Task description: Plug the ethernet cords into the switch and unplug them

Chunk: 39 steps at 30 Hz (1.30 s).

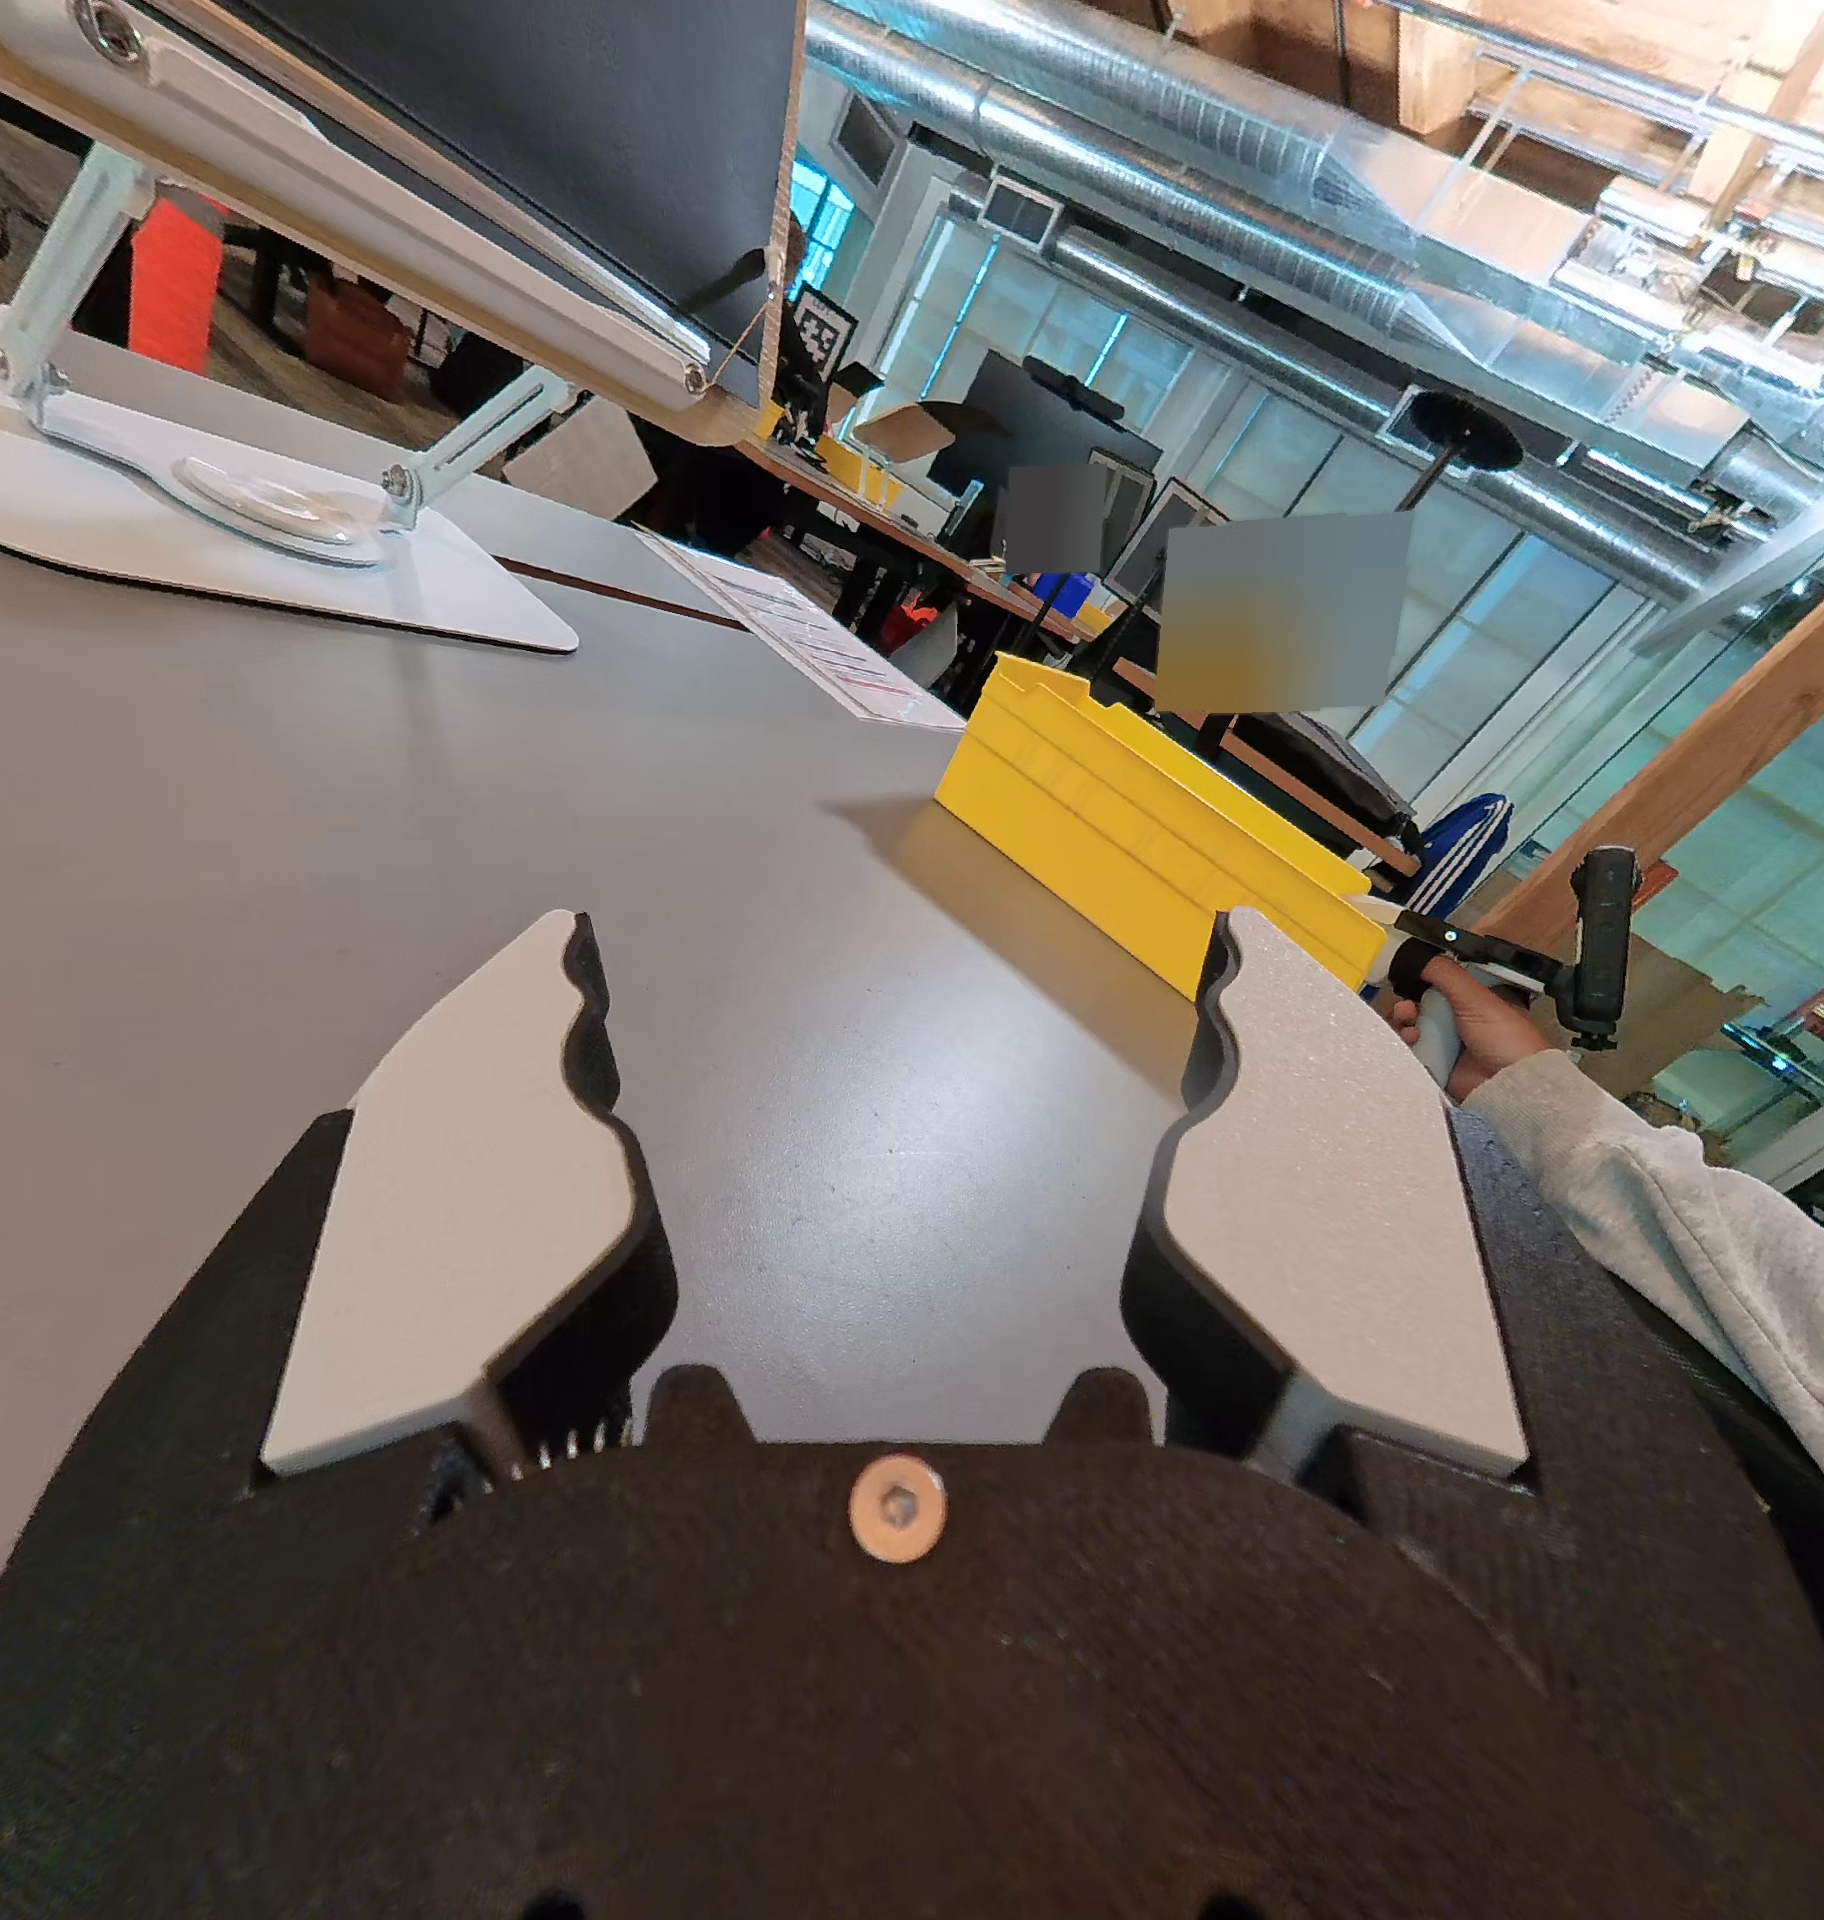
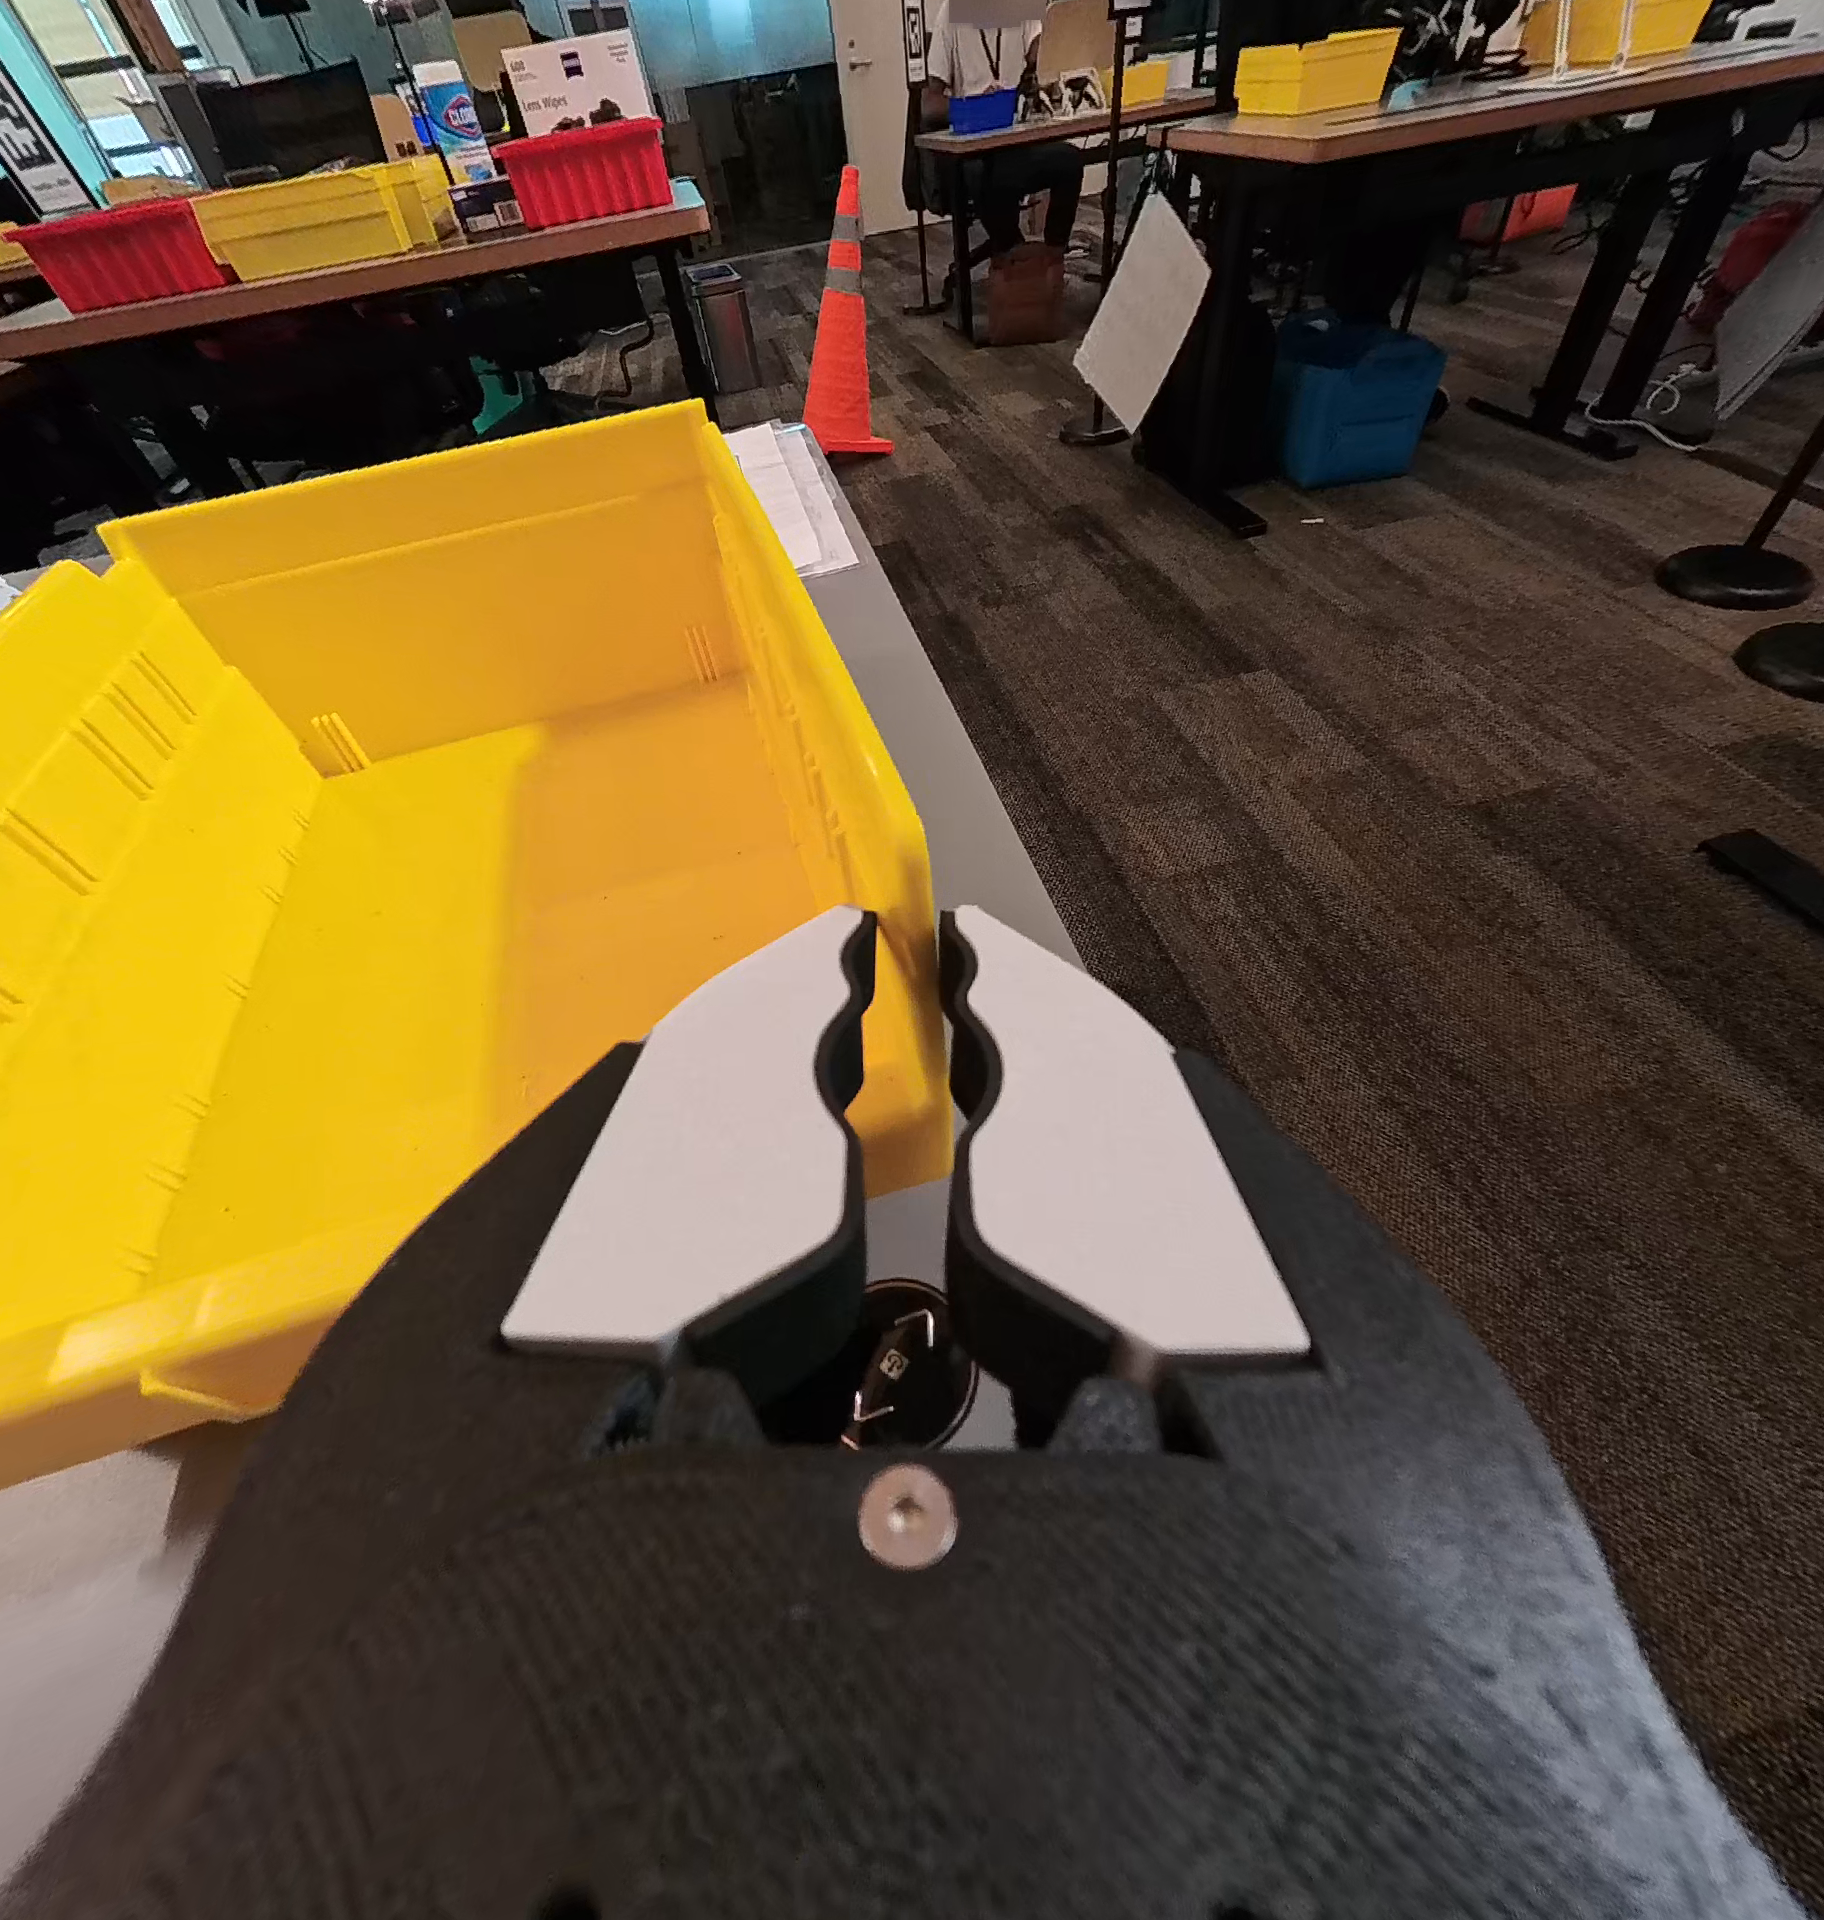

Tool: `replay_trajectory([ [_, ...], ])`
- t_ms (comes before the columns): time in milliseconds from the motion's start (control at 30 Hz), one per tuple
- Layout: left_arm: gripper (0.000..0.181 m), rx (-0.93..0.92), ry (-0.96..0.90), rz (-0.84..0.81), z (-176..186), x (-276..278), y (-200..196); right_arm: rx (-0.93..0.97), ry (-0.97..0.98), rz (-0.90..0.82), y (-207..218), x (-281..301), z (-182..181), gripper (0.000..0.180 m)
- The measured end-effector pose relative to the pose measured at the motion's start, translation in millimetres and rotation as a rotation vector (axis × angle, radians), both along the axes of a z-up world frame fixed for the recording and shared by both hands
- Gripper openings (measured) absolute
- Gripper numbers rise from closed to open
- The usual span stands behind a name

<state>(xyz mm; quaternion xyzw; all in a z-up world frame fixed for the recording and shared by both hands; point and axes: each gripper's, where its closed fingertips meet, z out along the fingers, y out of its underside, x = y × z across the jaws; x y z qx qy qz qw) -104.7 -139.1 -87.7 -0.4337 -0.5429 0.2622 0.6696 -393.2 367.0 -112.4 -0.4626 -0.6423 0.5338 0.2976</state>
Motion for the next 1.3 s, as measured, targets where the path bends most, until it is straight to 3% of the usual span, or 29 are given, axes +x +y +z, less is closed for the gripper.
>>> replay_trajectory([
  [367,0.109,0.002,-0.002,-0.001,-0.4,-0.2,0.1,0.016,0.006,-0.044,4.5,-0.7,5.2,0.018],
  [533,0.109,0.007,-0.001,-0.001,-0.4,-0.2,-0.3,0.02,0.277,-0.099,-1.4,22.4,77.4,0.026],
  [667,0.109,0.02,-0.001,-0.003,-0.6,-0.2,-1.5,0.0,0.518,0.056,-57.5,75.9,140.6,0.016],
  [833,0.109,0.024,-0.002,-0.009,-0.9,-0.5,-1.2,-0.207,0.74,0.314,-160.2,165.6,189.1,0.0],
  [967,0.108,0.026,0.0,-0.016,-0.7,-0.4,-0.7,-0.231,0.686,0.554,-245.2,218.2,170.1,0.0],
  [1133,0.108,0.055,-0.001,-0.022,-1.3,-0.8,-2.7,-0.236,0.385,0.845,-317.1,249.3,95.5,0.002],
  [1300,0.108,0.071,-0.005,-0.021,-2.1,-1.3,-4.4,0.007,0.151,1.074,-352.3,265.8,21.5,0.014],
])
